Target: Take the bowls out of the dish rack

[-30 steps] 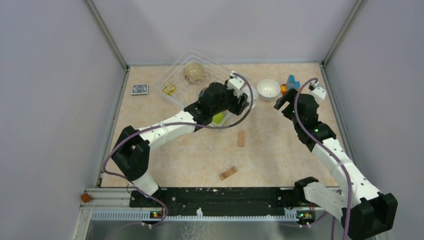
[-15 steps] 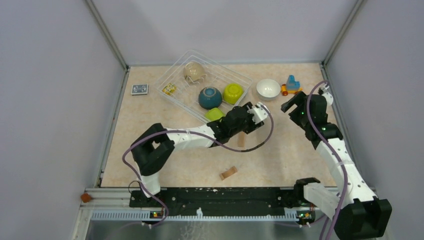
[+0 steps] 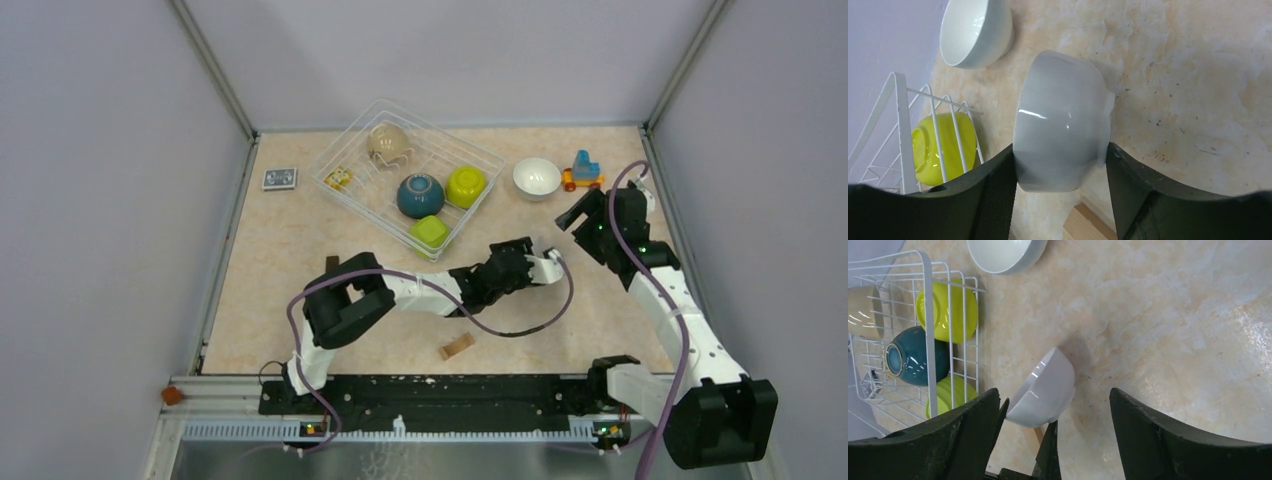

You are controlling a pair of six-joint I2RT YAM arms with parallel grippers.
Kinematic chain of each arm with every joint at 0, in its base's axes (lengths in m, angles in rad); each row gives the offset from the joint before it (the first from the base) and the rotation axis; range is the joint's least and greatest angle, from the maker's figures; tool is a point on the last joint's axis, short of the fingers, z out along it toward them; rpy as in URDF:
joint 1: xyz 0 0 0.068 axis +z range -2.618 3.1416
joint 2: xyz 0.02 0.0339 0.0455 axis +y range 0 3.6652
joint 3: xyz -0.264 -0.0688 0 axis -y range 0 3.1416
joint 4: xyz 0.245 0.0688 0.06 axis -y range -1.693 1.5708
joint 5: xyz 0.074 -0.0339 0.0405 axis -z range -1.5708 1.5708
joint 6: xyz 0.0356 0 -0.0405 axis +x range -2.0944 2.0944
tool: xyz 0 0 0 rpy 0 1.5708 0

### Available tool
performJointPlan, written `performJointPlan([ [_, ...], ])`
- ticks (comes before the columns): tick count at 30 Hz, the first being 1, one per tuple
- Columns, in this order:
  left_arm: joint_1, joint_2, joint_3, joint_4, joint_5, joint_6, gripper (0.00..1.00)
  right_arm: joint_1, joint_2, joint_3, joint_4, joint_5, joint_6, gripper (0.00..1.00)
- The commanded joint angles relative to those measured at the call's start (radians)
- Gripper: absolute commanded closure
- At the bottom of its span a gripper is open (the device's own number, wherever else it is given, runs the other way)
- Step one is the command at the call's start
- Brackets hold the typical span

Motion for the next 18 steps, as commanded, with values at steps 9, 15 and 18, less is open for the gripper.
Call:
performJointPlan([
  [9,-0.005,0.028,0.195,-0.283,0.128,-0.076,0.08,-0.007,0.015,-0.031,0.031,0.016,0.018,0.2],
  [15,-0.003,0.03,0.242,-0.375,0.213,-0.139,0.13,-0.007,0.02,-0.048,0.032,0.008,0.017,0.2],
  [18,0.003,0.025,0.246,-0.376,0.234,-0.166,0.15,-0.007,0.019,-0.061,0.031,0.006,0.018,0.21],
])
